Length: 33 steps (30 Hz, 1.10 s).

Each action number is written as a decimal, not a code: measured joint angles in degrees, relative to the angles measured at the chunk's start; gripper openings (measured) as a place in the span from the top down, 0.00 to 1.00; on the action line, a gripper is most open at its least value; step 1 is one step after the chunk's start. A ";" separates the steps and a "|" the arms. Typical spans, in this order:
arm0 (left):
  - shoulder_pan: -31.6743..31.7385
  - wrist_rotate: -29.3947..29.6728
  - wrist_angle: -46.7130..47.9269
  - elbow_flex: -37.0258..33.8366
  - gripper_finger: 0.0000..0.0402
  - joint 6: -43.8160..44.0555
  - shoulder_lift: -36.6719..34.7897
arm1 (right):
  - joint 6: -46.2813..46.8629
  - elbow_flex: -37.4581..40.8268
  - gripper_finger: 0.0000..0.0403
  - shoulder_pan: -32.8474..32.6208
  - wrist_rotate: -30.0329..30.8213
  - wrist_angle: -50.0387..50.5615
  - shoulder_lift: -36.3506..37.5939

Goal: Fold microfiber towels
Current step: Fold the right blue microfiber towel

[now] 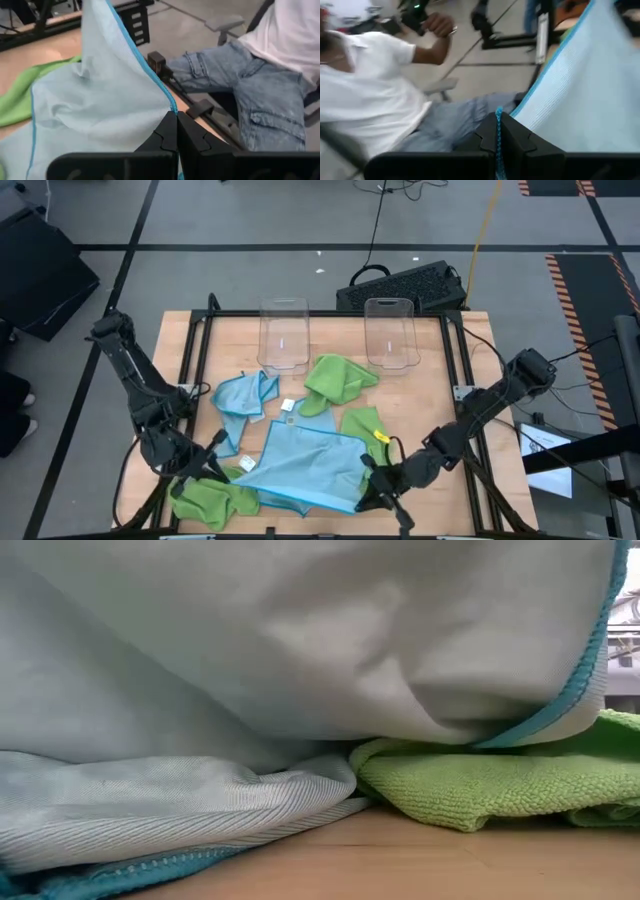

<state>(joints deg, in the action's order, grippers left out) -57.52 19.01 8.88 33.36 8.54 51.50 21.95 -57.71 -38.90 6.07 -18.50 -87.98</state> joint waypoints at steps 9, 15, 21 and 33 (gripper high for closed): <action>0.02 -0.07 0.36 0.00 0.94 6.74 5.60 | -1.90 1.08 0.98 -0.46 7.54 -2.49 -0.03; 0.02 0.35 -4.27 0.00 0.83 8.05 7.92 | -2.08 5.68 0.98 -0.46 7.42 -10.50 -0.03; 0.02 4.64 -7.56 0.00 0.64 8.41 9.66 | -3.00 8.31 0.98 -0.46 7.53 -11.72 -0.03; -0.09 16.16 -11.31 0.00 0.47 16.88 19.55 | -6.38 9.18 0.98 -0.09 9.13 -13.28 -0.03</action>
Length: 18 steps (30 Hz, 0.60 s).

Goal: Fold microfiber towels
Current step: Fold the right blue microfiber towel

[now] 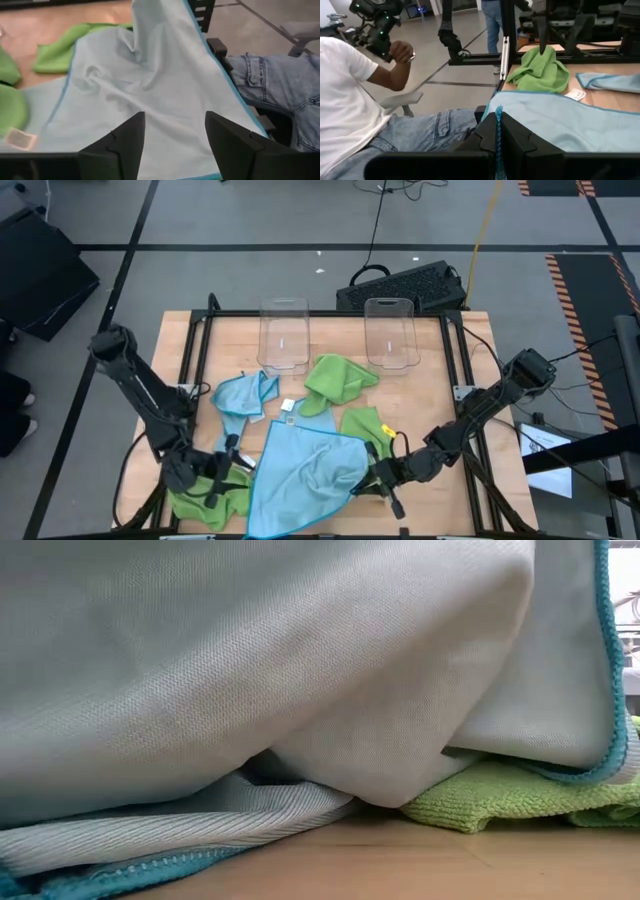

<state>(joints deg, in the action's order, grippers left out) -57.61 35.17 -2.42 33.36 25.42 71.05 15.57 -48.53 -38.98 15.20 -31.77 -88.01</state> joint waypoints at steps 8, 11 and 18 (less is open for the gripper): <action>-1.74 1.16 -12.59 0.02 0.47 -1.75 10.93 | -0.26 0.00 0.98 -0.02 0.35 0.26 0.00; -0.25 5.34 -18.63 0.02 0.47 -4.07 12.47 | -0.67 0.00 0.98 -0.02 2.87 0.22 0.00; 8.62 3.28 -21.70 6.07 0.47 -13.41 12.57 | -1.13 0.02 0.98 0.02 6.12 -0.69 0.00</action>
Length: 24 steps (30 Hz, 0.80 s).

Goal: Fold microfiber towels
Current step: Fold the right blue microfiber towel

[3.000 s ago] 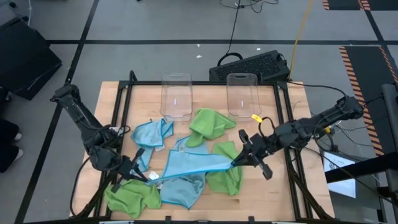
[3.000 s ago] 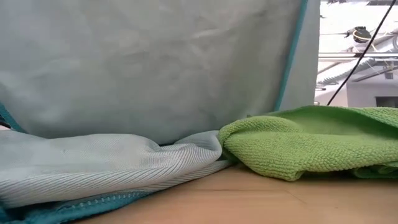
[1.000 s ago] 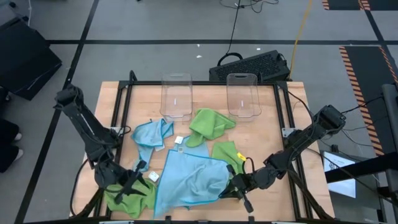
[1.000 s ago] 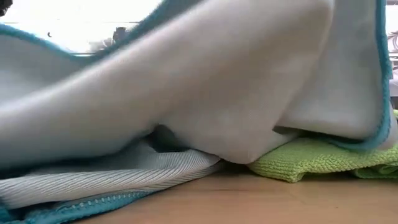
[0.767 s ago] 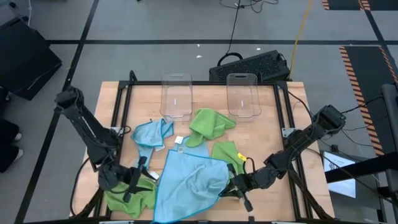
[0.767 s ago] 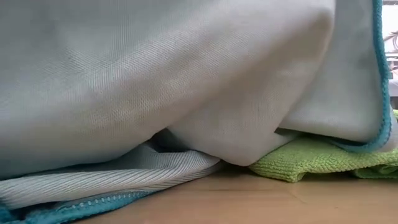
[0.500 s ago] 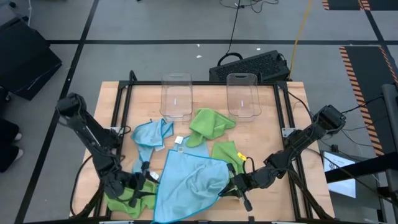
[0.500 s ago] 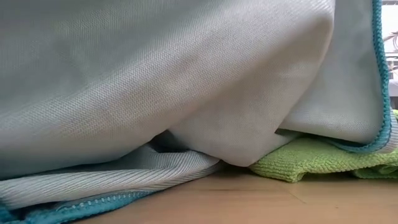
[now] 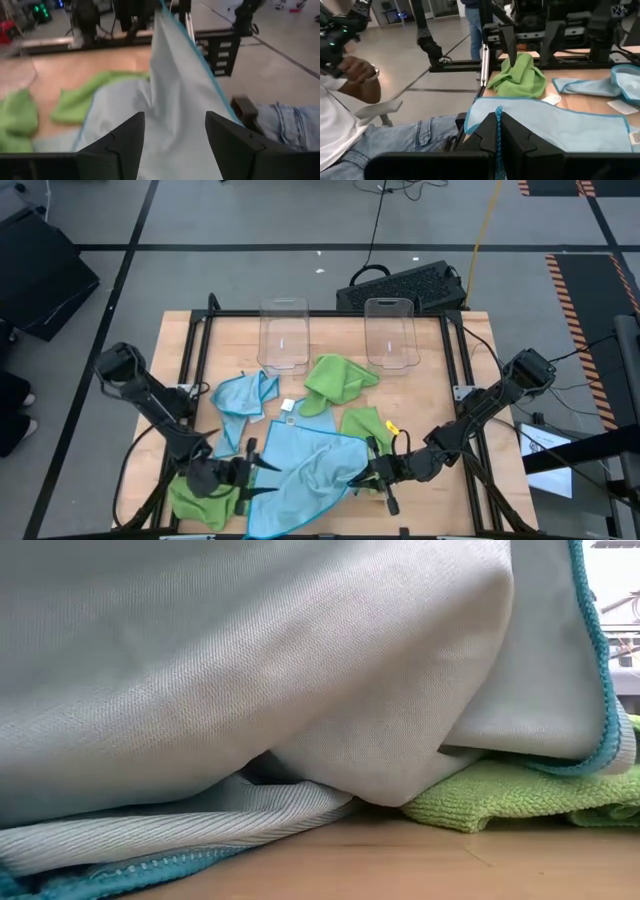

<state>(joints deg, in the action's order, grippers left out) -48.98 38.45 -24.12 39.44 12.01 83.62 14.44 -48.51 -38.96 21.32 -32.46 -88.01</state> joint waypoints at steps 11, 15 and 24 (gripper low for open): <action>9.03 -6.25 0.04 16.20 0.18 -11.50 10.51 | -0.64 0.00 0.98 0.52 2.89 -1.70 0.00; 10.37 -5.11 0.83 22.62 0.06 -11.69 15.68 | -0.64 0.00 0.98 0.63 2.93 -2.10 0.00; 13.38 -4.38 24.06 41.68 0.18 -2.41 21.26 | -0.53 0.00 0.98 0.63 5.73 -2.04 0.00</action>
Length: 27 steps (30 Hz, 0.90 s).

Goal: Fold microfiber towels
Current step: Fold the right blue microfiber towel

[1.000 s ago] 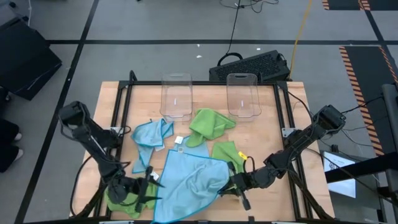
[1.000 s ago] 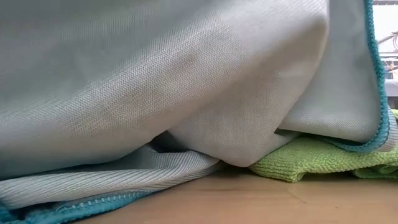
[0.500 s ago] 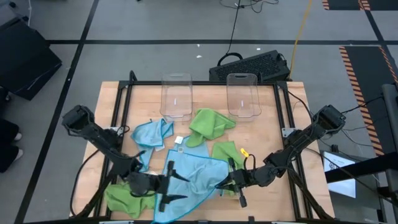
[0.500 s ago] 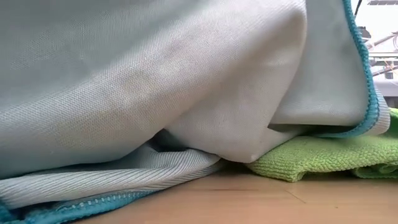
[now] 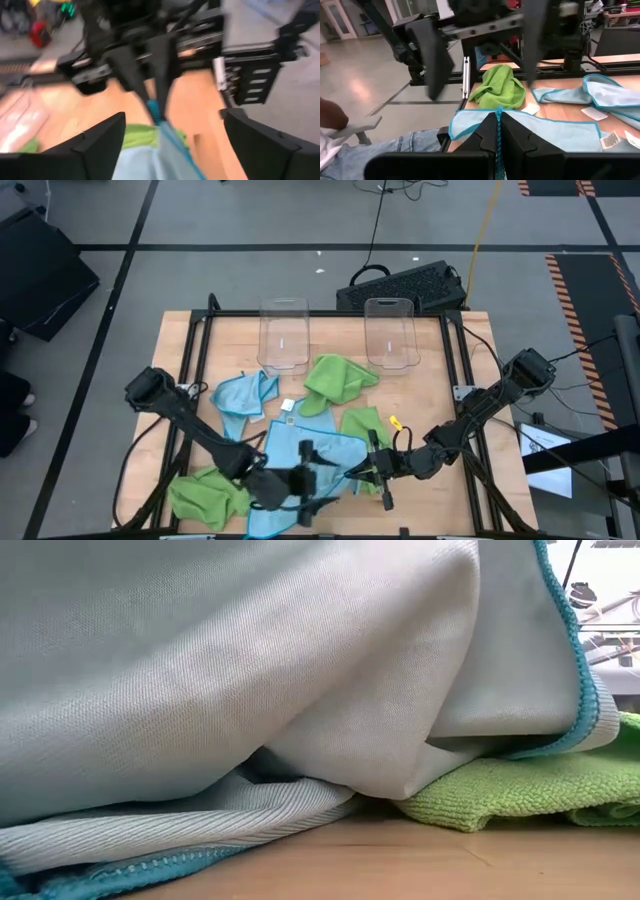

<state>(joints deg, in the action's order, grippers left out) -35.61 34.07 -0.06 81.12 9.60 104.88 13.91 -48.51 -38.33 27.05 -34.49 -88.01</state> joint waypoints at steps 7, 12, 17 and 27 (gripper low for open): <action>2.13 -1.56 8.03 1.03 0.31 8.05 0.65 | -0.07 0.00 0.98 -0.02 0.00 0.05 0.00; 3.19 -2.45 7.42 0.81 0.40 8.18 0.71 | -0.07 0.00 0.98 0.00 0.28 0.00 0.00; 4.07 -3.84 7.62 0.81 0.49 8.47 0.70 | -0.06 0.00 0.98 0.40 0.35 0.01 0.00; 4.14 -6.85 7.09 0.81 0.63 7.21 0.70 | -0.07 0.00 0.98 0.47 0.41 0.02 0.00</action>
<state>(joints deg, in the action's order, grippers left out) -31.46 27.22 7.03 81.93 16.81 105.58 13.85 -48.51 -37.86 27.45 -34.48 -88.01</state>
